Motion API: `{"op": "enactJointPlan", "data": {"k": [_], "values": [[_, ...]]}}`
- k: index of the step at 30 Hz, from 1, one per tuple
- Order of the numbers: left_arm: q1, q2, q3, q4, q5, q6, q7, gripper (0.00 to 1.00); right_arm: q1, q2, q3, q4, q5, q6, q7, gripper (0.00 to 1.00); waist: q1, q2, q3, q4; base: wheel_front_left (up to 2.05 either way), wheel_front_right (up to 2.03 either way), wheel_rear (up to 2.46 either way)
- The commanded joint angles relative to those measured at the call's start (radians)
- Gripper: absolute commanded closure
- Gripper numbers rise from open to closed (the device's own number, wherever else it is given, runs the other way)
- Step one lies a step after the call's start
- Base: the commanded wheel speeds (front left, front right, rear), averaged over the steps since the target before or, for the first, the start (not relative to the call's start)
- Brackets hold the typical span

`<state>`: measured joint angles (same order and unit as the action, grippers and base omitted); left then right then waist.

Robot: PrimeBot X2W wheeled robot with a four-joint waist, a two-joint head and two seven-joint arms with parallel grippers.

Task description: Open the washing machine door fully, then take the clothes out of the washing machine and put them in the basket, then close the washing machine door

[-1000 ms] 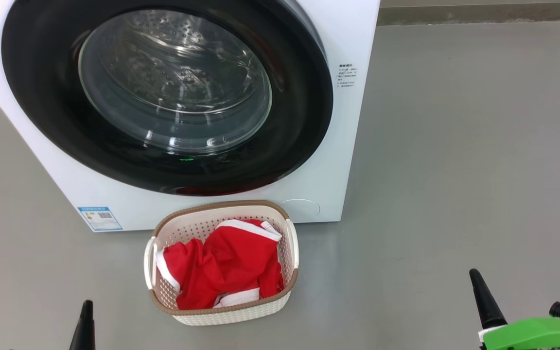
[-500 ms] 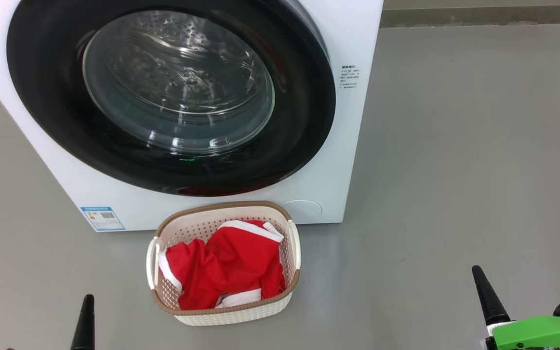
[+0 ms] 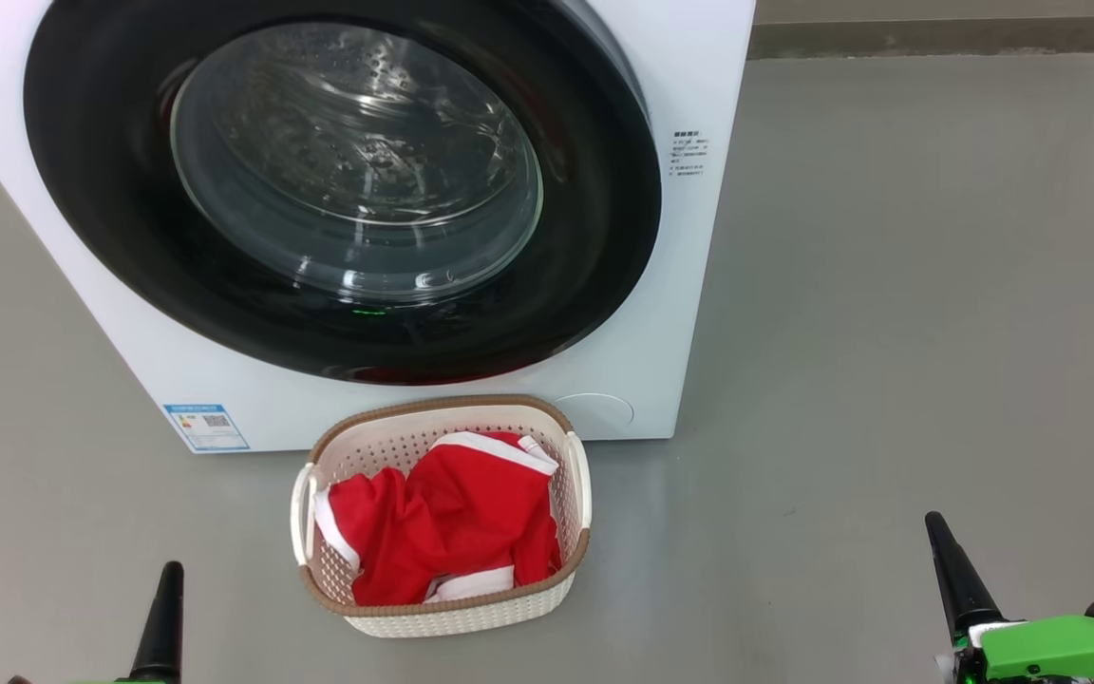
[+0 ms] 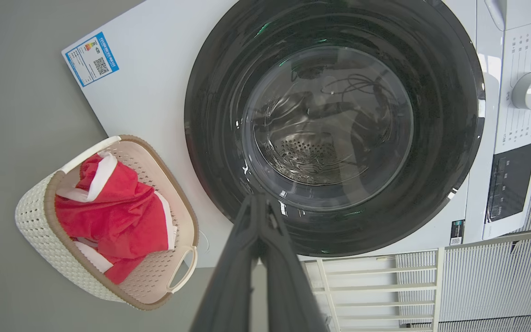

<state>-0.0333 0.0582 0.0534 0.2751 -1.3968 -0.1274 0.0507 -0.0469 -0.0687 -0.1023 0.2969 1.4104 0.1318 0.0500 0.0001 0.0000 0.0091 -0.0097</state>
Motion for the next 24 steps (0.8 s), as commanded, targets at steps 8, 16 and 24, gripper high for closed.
{"op": "enactJointPlan", "data": {"k": [8, 16, 24], "values": [[-0.058, 0.003, 0.044, -0.029, -0.103, -0.003, 0.029, 1.00, -0.054, 0.004, 0.004, -0.040, 0.095, -0.001, 0.030, 1.00, 0.0000, 0.0000, -0.003, 0.004, 0.00, 0.00, 0.00], [-0.070, -0.003, 0.054, -0.030, -0.183, -0.003, 0.052, 1.00, -0.059, 0.014, -0.007, -0.049, 0.170, -0.001, 0.054, 1.00, 0.0000, 0.0000, -0.005, 0.008, 0.00, 0.00, 0.00], [-0.074, -0.006, 0.059, -0.030, -0.213, -0.003, 0.061, 1.00, -0.061, 0.018, -0.011, -0.052, 0.198, -0.001, 0.063, 1.00, 0.0000, 0.0000, -0.006, 0.010, 0.00, 0.00, 0.00]]}}
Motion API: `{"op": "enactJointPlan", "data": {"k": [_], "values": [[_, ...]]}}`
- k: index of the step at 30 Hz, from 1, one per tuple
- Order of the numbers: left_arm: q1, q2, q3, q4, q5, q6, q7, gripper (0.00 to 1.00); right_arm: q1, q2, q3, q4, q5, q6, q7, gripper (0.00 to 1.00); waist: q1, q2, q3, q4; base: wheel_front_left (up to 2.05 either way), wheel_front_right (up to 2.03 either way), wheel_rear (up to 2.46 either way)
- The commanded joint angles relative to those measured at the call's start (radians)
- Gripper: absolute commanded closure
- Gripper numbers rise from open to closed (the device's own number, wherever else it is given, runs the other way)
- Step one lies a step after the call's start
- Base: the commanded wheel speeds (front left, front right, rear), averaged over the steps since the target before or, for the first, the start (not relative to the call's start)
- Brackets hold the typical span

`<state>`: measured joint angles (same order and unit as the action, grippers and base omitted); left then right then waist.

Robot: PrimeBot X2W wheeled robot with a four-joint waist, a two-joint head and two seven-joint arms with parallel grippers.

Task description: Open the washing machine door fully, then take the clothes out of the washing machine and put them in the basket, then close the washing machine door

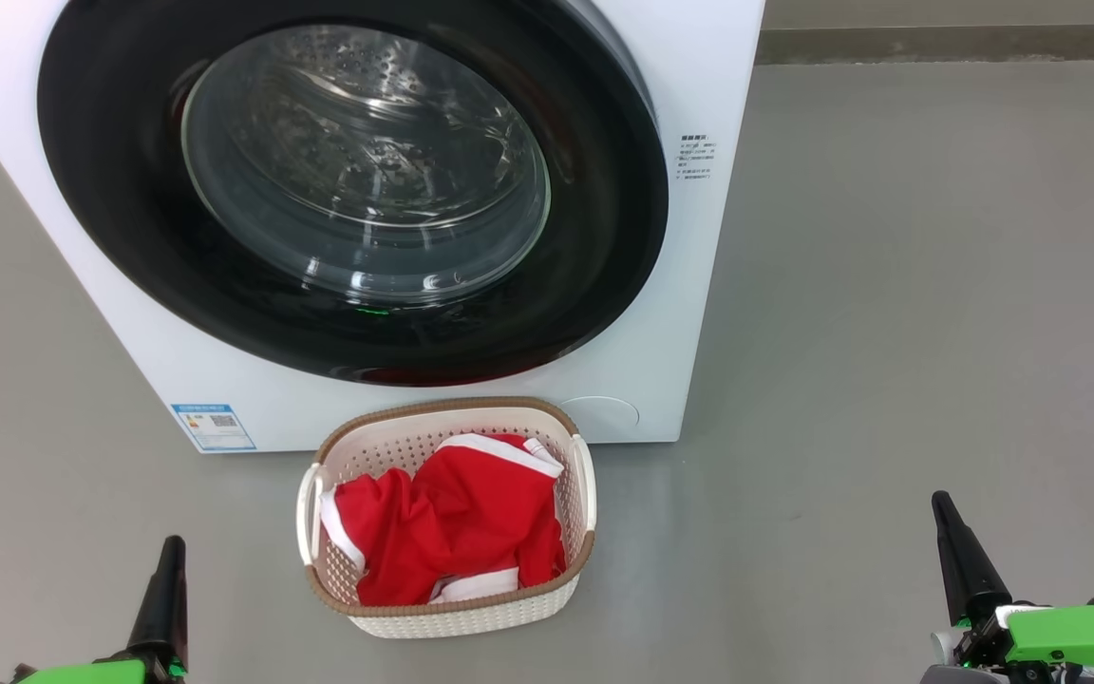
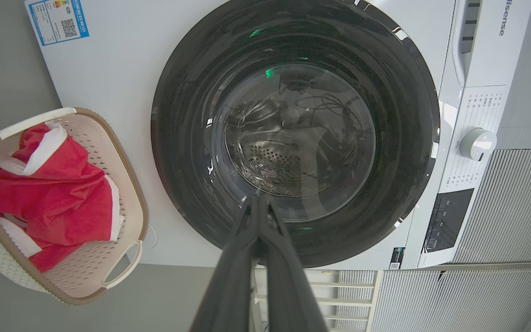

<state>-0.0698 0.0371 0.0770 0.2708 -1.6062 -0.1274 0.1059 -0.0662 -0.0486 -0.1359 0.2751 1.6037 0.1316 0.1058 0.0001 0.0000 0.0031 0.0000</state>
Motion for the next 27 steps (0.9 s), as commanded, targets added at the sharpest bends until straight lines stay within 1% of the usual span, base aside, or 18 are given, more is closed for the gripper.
{"op": "enactJointPlan", "data": {"k": [1, 27], "values": [[-0.038, 0.015, 0.035, -0.026, -0.004, -0.003, 0.006, 1.00, -0.042, -0.003, 0.022, -0.030, 0.005, -0.001, 0.007, 1.00, -0.0001, 0.0000, 0.000, 0.000, 0.00, 0.00, 0.00], [-0.038, 0.014, 0.036, -0.026, -0.003, -0.003, 0.007, 1.00, -0.042, -0.002, 0.022, -0.030, 0.005, -0.001, 0.008, 1.00, -0.0001, 0.0000, 0.000, 0.000, 0.00, 0.00, 0.00]]}}
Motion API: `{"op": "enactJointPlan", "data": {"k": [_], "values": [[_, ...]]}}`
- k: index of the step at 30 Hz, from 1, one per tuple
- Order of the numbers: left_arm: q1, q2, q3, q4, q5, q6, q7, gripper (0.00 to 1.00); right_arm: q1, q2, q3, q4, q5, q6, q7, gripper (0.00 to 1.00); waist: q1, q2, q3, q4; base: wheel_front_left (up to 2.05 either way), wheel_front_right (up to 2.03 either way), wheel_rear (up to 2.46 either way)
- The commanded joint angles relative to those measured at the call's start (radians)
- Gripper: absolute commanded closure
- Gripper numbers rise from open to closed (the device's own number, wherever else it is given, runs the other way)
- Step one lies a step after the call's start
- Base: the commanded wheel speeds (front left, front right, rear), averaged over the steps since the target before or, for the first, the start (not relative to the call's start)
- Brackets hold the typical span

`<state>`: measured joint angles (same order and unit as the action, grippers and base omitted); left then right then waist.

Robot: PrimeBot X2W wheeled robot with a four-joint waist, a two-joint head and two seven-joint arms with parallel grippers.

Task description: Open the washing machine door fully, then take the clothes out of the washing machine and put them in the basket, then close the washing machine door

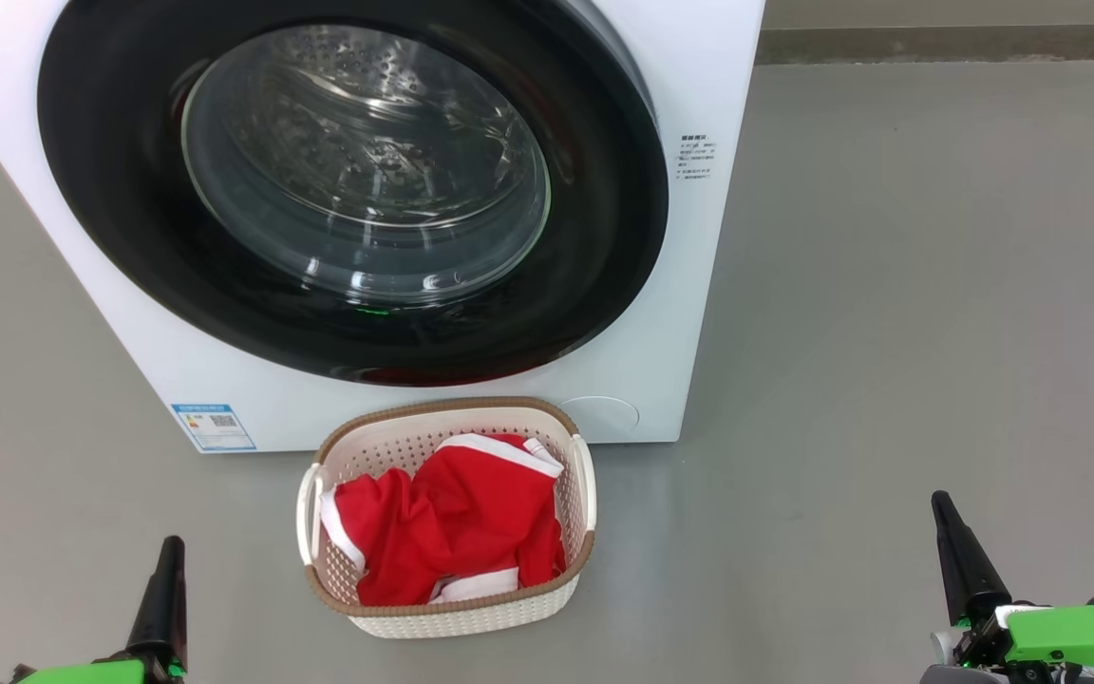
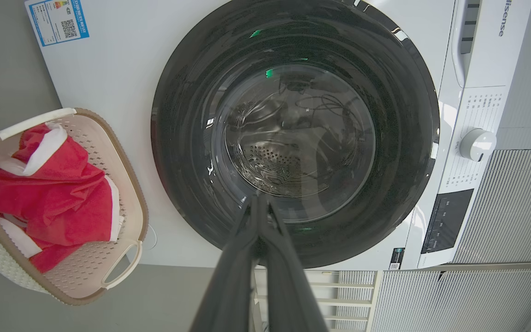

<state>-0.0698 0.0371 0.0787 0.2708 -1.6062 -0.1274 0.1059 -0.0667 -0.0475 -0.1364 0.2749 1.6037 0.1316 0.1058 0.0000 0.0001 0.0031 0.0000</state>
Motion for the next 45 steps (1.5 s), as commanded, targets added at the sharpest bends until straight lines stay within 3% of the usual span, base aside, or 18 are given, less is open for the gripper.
{"op": "enactJointPlan", "data": {"k": [1, 45], "values": [[-0.038, 0.014, 0.034, -0.026, -0.003, -0.003, 0.007, 1.00, -0.041, -0.003, 0.022, -0.030, 0.005, -0.001, 0.008, 1.00, 0.0000, -0.0001, 0.000, 0.000, 0.00, 0.00, 0.00], [-0.038, 0.014, 0.035, -0.026, -0.002, -0.003, 0.008, 1.00, -0.041, -0.003, 0.022, -0.030, 0.004, -0.001, 0.008, 1.00, 0.0000, -0.0001, 0.000, 0.000, 0.00, 0.00, 0.00]]}}
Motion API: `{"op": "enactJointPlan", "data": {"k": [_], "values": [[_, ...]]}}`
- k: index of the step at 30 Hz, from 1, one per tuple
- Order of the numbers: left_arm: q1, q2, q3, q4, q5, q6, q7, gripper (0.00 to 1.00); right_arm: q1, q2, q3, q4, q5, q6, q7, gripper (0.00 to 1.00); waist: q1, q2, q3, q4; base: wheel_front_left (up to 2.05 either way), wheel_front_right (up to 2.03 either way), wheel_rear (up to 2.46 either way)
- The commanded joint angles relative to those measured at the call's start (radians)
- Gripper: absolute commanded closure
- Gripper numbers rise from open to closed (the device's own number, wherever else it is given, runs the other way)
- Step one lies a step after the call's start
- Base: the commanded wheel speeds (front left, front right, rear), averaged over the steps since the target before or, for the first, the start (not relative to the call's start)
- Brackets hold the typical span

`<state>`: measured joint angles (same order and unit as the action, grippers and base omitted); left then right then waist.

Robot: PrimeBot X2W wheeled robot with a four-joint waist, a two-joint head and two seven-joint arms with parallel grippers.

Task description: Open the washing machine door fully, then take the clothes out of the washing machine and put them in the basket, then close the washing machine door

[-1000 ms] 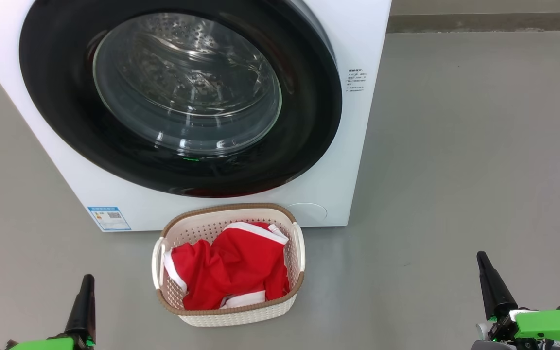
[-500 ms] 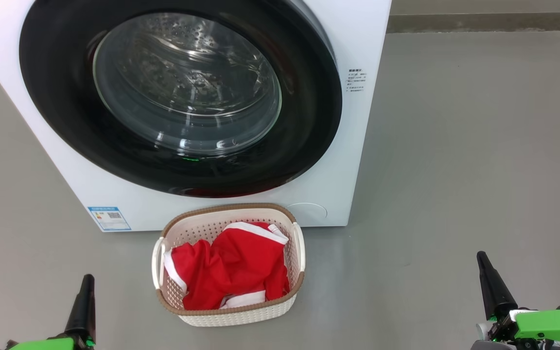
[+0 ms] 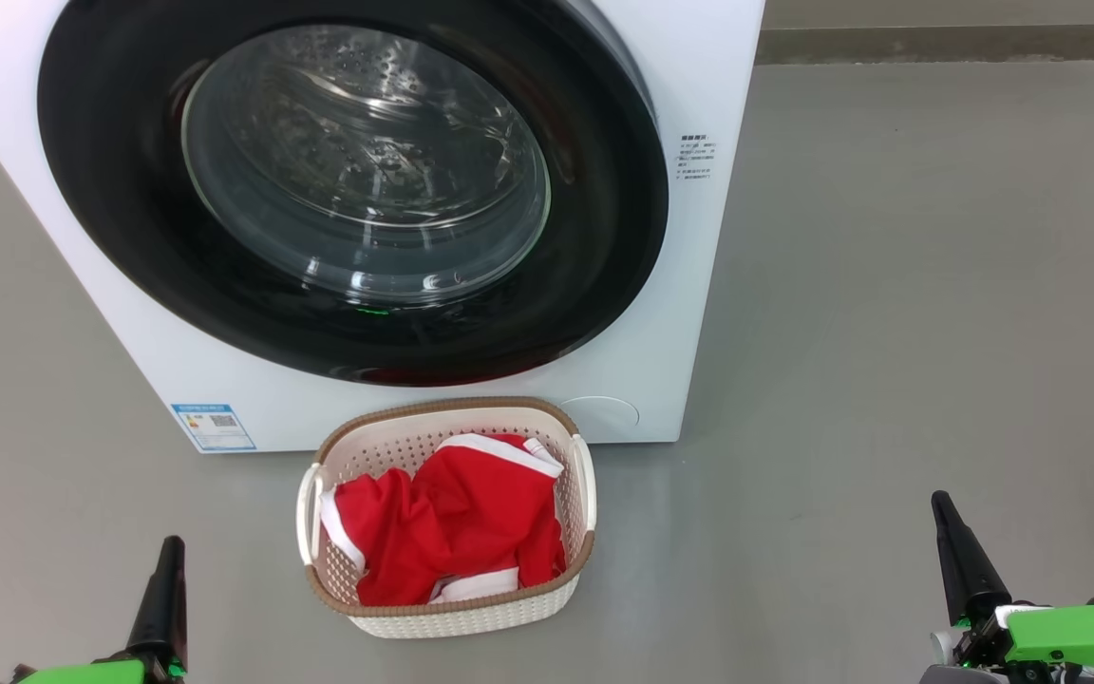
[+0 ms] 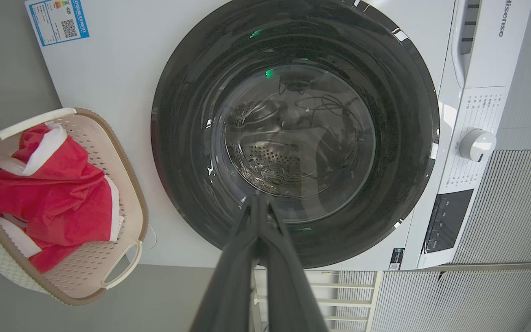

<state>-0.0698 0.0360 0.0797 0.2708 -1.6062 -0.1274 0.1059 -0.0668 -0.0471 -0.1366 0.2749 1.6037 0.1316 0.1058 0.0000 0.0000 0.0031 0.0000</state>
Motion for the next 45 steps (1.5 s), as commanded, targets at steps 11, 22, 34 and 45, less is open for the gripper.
{"op": "enactJointPlan", "data": {"k": [11, 22, 34, 45], "values": [[-0.038, 0.015, 0.035, -0.026, -0.002, -0.003, 0.008, 1.00, -0.041, -0.003, 0.022, -0.030, 0.004, -0.001, 0.008, 1.00, 0.0000, 0.0000, 0.000, 0.000, 0.00, 0.00, 0.00], [-0.038, 0.015, 0.035, -0.026, -0.002, -0.003, 0.008, 1.00, -0.041, -0.003, 0.022, -0.030, 0.004, -0.001, 0.008, 1.00, 0.0000, 0.0000, 0.000, 0.000, 0.00, 0.00, 0.00], [-0.038, 0.015, 0.035, -0.026, -0.002, -0.003, 0.008, 1.00, -0.041, -0.003, 0.022, -0.030, 0.004, -0.001, 0.008, 1.00, 0.0000, 0.0000, 0.000, 0.000, 0.00, 0.00, 0.00], [-0.038, 0.015, 0.035, -0.026, -0.002, -0.003, 0.008, 1.00, -0.041, -0.003, 0.022, -0.030, 0.004, -0.001, 0.008, 1.00, 0.0000, 0.0000, 0.000, 0.000, 0.00, 0.00, 0.00]]}}
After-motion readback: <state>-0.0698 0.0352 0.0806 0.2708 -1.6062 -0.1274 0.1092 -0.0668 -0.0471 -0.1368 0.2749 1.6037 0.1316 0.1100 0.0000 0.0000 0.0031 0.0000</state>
